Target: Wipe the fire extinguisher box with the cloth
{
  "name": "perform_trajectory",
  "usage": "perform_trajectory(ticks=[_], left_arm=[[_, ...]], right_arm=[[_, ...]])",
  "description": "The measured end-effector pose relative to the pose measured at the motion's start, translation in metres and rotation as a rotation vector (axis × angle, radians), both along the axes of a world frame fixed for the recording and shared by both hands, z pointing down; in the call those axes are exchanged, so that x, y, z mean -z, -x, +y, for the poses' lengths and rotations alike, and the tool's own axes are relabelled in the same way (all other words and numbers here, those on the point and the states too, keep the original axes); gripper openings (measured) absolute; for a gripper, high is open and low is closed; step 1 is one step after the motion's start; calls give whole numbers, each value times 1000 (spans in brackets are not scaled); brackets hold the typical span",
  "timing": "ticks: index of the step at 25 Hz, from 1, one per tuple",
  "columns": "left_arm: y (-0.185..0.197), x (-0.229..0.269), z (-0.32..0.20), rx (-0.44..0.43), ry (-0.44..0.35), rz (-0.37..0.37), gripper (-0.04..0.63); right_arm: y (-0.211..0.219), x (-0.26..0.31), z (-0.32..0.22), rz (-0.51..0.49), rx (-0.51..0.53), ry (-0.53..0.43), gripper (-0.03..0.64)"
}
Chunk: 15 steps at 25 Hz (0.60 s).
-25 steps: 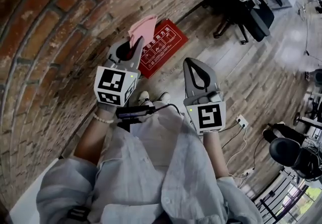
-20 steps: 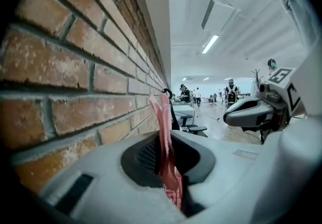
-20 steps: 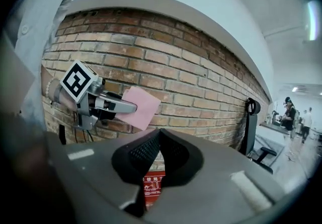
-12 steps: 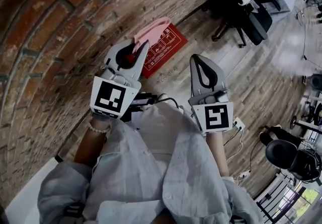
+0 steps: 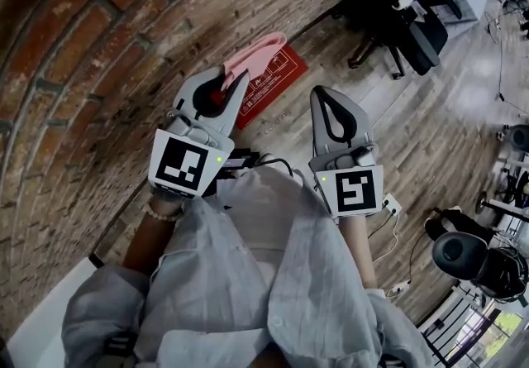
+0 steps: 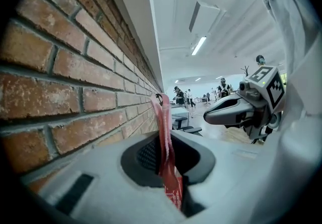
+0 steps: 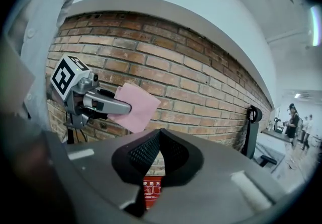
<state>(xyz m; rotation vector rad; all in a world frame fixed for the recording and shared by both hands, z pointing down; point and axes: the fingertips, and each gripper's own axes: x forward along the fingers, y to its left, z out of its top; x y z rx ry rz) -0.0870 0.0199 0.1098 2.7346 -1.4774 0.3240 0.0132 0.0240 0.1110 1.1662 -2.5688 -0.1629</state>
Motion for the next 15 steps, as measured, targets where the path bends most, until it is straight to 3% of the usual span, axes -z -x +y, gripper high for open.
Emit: perform_trajectory(ticks=[15], left_arm=[[-14,-4,-5,-48,1,-40,12]], right_arm=[[-1,-6,-3,15,3,11,6]])
